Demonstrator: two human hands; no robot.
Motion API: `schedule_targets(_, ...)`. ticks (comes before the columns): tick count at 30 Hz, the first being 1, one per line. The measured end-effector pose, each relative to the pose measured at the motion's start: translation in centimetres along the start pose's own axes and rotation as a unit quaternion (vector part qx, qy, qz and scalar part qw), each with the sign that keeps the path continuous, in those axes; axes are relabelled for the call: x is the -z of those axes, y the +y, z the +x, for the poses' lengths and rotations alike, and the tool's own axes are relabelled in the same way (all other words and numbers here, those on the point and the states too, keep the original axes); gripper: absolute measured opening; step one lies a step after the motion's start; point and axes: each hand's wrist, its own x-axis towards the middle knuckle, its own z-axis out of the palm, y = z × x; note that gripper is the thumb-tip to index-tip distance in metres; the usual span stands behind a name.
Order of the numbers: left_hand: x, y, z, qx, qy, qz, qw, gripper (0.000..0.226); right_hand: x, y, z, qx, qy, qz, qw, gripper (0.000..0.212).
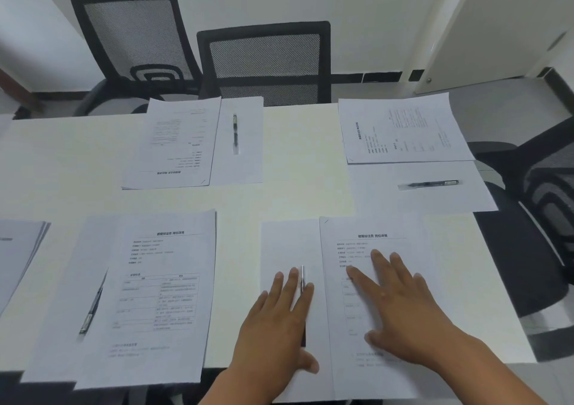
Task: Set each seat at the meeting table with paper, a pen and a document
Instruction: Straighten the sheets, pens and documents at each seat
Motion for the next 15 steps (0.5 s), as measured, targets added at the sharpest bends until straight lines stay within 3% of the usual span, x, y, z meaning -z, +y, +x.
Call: schedule_targets(15,4.9,-0.3,-3.2,0.034,0.046,0.015,0.998,0.119,4.0,-4.7,-3.0,0.027,0.051,0.012,0.998,0.089)
